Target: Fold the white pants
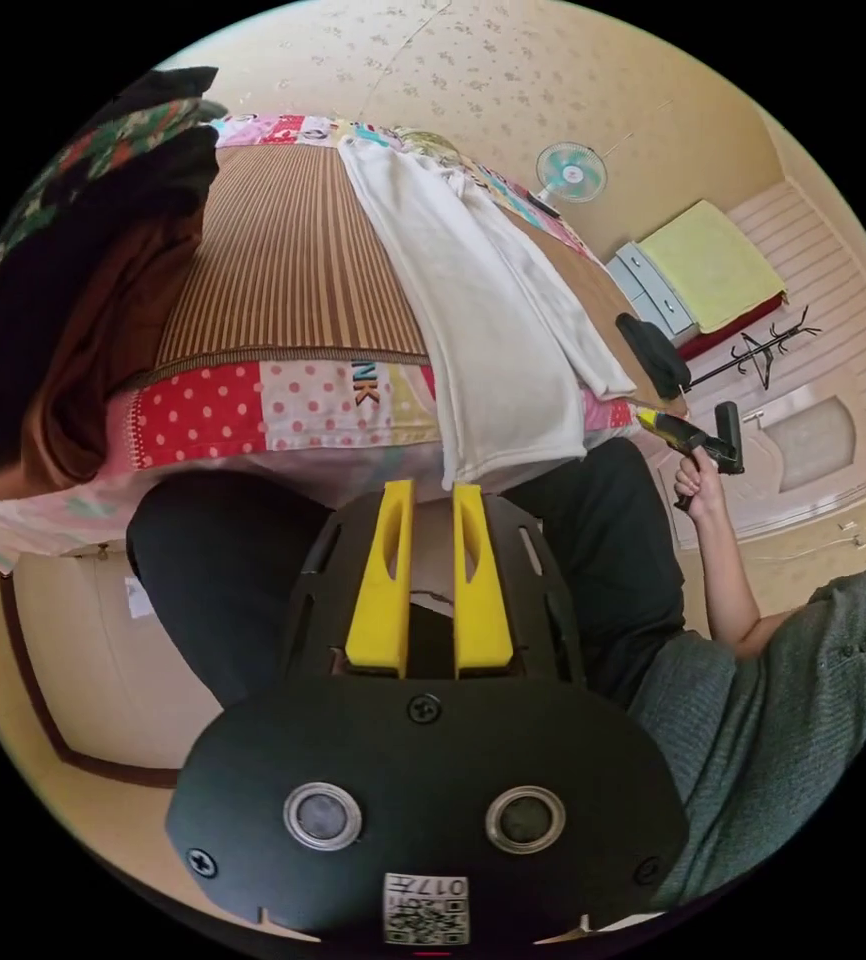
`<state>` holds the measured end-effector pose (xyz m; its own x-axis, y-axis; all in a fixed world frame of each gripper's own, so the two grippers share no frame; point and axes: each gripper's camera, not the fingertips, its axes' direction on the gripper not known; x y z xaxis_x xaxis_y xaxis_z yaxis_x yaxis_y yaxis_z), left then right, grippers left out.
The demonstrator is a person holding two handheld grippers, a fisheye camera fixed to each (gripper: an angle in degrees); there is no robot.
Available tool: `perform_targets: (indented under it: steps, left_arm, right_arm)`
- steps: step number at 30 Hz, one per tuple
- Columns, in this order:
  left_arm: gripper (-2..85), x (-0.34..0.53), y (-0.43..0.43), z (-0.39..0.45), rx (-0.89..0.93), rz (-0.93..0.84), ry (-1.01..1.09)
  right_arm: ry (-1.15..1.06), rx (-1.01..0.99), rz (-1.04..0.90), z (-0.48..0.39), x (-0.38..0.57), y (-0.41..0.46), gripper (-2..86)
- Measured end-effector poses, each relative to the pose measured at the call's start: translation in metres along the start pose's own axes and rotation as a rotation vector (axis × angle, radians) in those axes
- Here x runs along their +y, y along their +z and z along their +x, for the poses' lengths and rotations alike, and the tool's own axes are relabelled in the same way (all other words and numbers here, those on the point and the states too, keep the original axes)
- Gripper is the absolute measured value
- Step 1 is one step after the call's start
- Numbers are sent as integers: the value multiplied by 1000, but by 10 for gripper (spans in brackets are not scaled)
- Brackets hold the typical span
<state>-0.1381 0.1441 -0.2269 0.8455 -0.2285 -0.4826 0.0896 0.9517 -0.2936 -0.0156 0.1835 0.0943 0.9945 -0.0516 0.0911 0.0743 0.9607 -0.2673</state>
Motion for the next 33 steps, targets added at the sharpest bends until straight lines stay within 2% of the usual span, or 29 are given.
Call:
perform_targets:
  steps: [4, 7, 11, 13, 14, 15, 19, 20, 21, 22, 24, 25, 27, 29, 31, 33]
  left_arm:
    - [72, 1, -5, 16, 85, 30, -3]
    - [67, 8, -4, 34, 36, 22, 5]
    - [42, 20, -15, 45, -5, 67, -3]
    - [20, 27, -22, 44, 17, 66, -31]
    - [16, 29, -25, 44, 11, 76, -42]
    - [10, 36, -33, 44, -17, 114, -67]
    - [-5, 55, -52, 46, -65, 210, -130]
    - [-5, 56, -52, 46, -63, 215, -139]
    - [-4, 59, -50, 46, -57, 222, -157]
    - [-2, 60, -49, 46, -53, 229, -175]
    - [8, 59, -48, 50, -40, 237, -184]
    - [26, 58, -48, 55, -36, 247, -176]
    - [44, 54, -49, 63, -32, 264, -152]
    - [50, 48, -48, 71, -22, 267, -120]
    - [51, 39, -45, 78, 0, 259, -98]
    - [52, 37, -44, 81, 27, 268, -94]
  right_arm:
    - [164, 211, 105, 36, -42, -18, 108]
    - [233, 233, 170, 47, -53, -15, 129]
    - [223, 281, 170, 41, -58, -12, 97]
    - [78, 147, 110, 24, -59, -20, 35]
    - [63, 105, 111, 21, -57, -25, 30]
    - [37, -17, 119, 17, -52, -41, 23]
    - [60, -594, 334, 62, -15, -103, 9]
    - [84, -631, 361, 77, -10, -106, 8]
    - [172, -580, 397, 108, 2, -112, 7]
    - [256, -425, 373, 131, 10, -115, 6]
    - [320, -265, 363, 151, 21, -126, 5]
    - [319, -258, 390, 155, 23, -138, 5]
    - [255, -302, 449, 143, 16, -158, 6]
    - [146, -251, 464, 109, -2, -176, 8]
    - [56, -37, 449, 60, -25, -184, 16]
    - [58, 44, 429, 48, -38, -174, 27]
